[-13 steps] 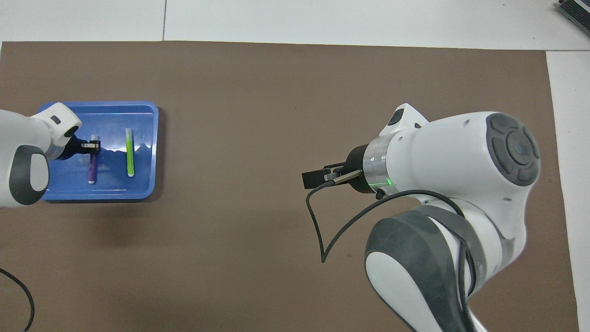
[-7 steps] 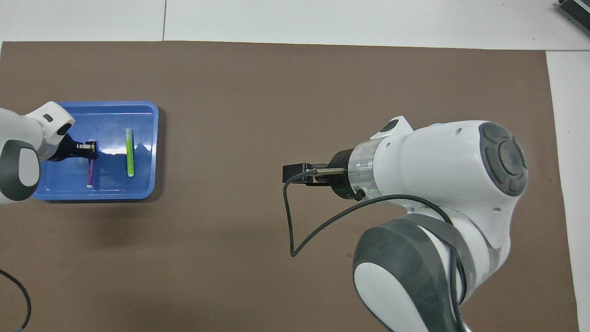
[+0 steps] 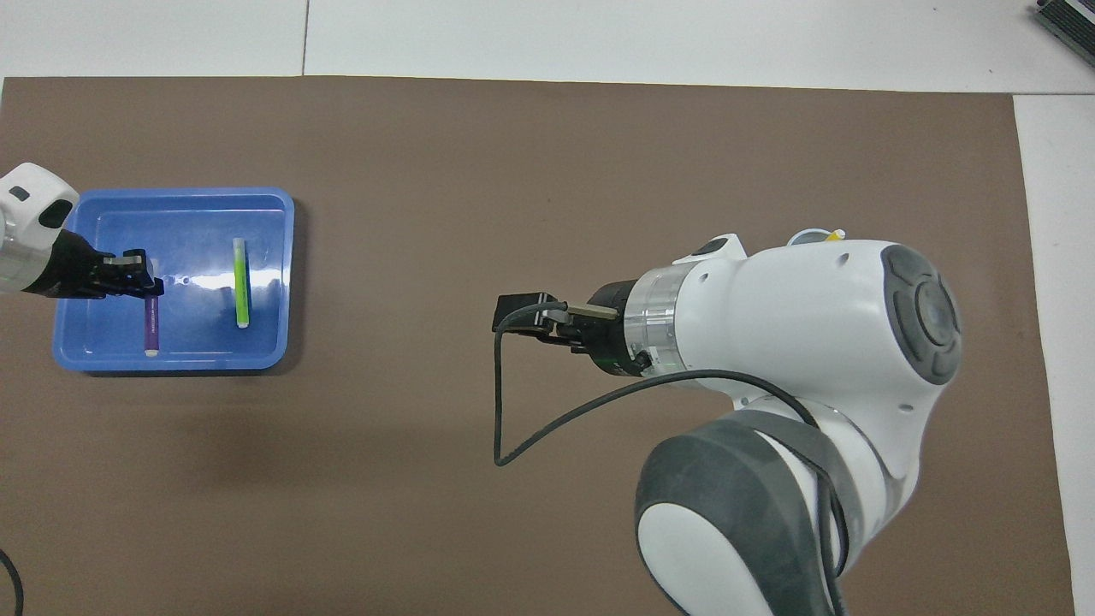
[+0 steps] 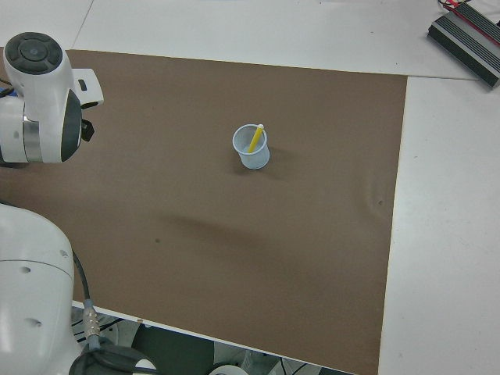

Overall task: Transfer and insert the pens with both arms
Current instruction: 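Lift the purple pen with the left gripper toward the right gripper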

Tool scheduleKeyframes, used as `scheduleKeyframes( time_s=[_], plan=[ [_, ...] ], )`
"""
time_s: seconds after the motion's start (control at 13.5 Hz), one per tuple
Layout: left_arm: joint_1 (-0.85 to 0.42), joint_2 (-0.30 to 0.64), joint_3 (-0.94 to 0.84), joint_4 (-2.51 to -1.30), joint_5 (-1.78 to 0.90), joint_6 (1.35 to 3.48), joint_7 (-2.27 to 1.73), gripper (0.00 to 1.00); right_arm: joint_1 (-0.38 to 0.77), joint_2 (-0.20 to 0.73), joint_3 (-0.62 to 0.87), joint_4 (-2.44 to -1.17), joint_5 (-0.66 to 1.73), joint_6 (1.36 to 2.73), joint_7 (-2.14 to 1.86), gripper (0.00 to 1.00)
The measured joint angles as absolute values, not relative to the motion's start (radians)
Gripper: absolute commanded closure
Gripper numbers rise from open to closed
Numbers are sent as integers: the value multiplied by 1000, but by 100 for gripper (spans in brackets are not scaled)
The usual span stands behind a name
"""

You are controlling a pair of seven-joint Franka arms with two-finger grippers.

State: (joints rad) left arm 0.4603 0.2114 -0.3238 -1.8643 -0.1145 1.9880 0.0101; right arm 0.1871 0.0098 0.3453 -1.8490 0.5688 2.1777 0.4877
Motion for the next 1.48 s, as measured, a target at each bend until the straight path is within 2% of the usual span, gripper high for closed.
scheduleKeyframes(
  time_s=[0.37,0.59,1.11,1.48],
  plan=[
    [450,71,-344,-1776,-257,1613,-293,100,216,10,346,-1852,569,2210,560,0],
    [448,19,-378,-1744,-320,1519,-446,100,235,11,346,-1858,591,2256,638,0],
    [295,2,-413,-1763,-440,1588,-849,100,241,12,346,-1863,719,2305,740,0],
    [203,-12,-415,-1859,-613,1779,-1065,100,263,13,347,-1872,725,2338,794,0]
  ],
)
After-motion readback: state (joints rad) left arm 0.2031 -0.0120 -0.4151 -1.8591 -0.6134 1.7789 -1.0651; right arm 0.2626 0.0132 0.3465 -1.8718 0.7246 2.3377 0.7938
